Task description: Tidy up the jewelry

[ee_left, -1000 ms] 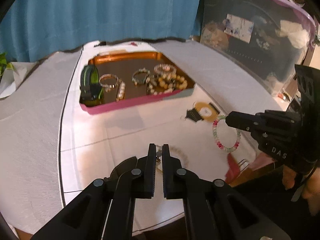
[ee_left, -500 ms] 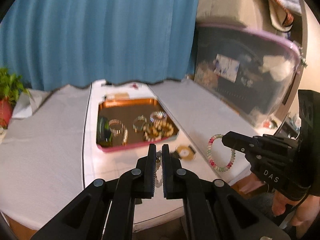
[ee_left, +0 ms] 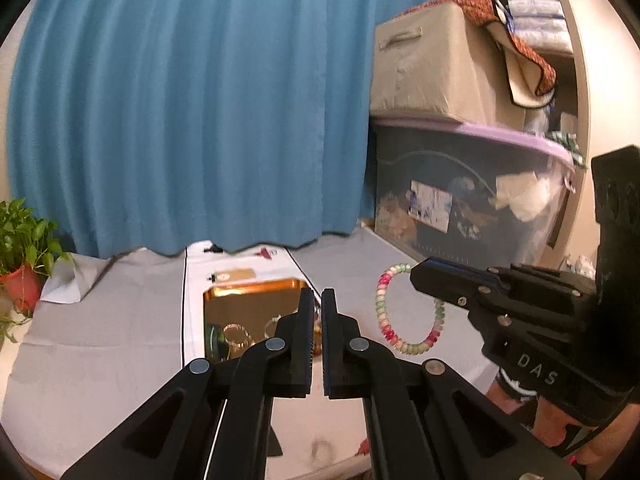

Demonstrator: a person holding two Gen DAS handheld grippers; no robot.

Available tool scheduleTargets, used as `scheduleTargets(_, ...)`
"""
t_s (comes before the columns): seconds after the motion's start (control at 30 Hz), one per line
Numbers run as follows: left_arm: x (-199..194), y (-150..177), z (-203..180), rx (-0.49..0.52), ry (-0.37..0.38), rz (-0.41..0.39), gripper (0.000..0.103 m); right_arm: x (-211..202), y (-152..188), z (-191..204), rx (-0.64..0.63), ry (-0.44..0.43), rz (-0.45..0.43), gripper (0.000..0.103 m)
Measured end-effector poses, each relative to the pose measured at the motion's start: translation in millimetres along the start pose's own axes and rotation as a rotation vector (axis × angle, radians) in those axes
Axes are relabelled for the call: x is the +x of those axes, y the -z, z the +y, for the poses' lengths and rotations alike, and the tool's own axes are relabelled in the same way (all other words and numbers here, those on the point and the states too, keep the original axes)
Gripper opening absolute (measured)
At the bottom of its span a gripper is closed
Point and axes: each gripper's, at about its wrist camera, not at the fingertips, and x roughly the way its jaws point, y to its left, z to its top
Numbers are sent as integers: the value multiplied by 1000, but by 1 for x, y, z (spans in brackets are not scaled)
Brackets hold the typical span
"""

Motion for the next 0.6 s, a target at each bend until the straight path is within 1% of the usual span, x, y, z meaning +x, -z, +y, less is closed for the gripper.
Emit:
scheduleTargets(0.1, 1, -6, 3, -5, -21, -35, 1, 6, -8, -1, -4, -14, -20, 6)
scheduleTargets(0.17, 14, -6, 8, -2, -31, -17, 1, 16, -9, -3, -14, -13, -18, 6)
scheduleTargets(0.23, 29, 1, 13, -2, -16, 31, 1, 30, -6, -8, -6, -19, -4, 6)
scheduleTargets(0.27, 42, 11, 15, 16, -7, 89, 6, 39, -3, -11, -2, -25, 9, 6)
scheduleTargets(0.3, 56, 28, 18, 31, -20, 143, 13, 48, 3, -15, 2, -24, 22, 6)
scheduleTargets(0.33, 69, 50, 24, 19, -32, 193, 22, 57, 12, -19, 5, -22, 39, 6)
scheduleTargets(0.37, 78, 65, 27, 2, -39, 231, 39, 67, 25, -24, 7, -21, 64, 6)
scheduleTargets(0.4, 91, 89, 34, -30, -26, 291, 41, 78, 42, -30, 15, -21, 96, 6)
scheduleTargets(0.47, 113, 131, 43, -95, 23, 392, 40, 102, 81, -43, 50, -16, 177, 6)
scheduleTargets(0.53, 126, 154, 45, -120, 38, 446, 38, 123, 120, -55, 81, -11, 256, 6)
scheduleTargets(0.6, 131, 168, 40, -125, 87, 474, 38, 140, 156, -66, 100, -2, 334, 6)
